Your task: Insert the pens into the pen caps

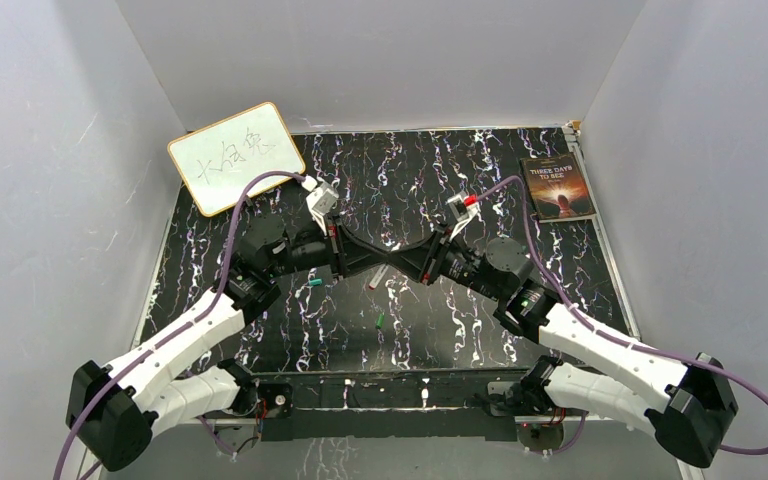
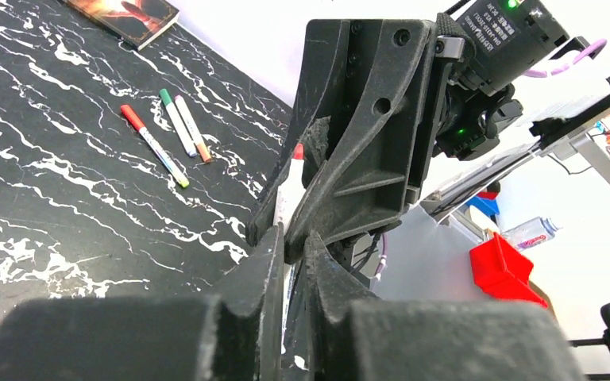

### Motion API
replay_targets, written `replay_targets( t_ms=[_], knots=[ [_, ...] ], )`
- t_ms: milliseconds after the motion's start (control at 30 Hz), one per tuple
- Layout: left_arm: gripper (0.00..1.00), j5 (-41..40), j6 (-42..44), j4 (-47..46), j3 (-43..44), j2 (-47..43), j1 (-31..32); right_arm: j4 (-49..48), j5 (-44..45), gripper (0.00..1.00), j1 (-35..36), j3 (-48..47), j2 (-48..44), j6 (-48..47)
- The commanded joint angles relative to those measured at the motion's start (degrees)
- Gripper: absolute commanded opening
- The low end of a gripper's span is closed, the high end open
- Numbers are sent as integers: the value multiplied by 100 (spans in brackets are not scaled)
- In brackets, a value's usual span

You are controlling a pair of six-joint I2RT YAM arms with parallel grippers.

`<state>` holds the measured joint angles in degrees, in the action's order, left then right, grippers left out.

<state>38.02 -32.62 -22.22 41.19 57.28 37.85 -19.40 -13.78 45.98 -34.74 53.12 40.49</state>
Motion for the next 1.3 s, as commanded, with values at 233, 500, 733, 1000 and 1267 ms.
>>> replay_targets(
  t_ms=[233,500,733,1000,1267],
  knots=[
    [43,451,-199,-350,-61,-1,92,-834,104,0,17,-417,-34,3],
    [27,604,-311,-518,-90,84,91,-1073,131,0,17,-382,-21,94],
    [0,490,-221,-534,-165,-35,92,-1021,180,0,17,-354,-93,76],
    [0,120,86,-227,-193,-286,98,-622,533,0,17,-309,-406,-48],
    [56,376,-75,-466,-242,-278,91,-686,703,0,17,-350,-488,-28]
  ],
)
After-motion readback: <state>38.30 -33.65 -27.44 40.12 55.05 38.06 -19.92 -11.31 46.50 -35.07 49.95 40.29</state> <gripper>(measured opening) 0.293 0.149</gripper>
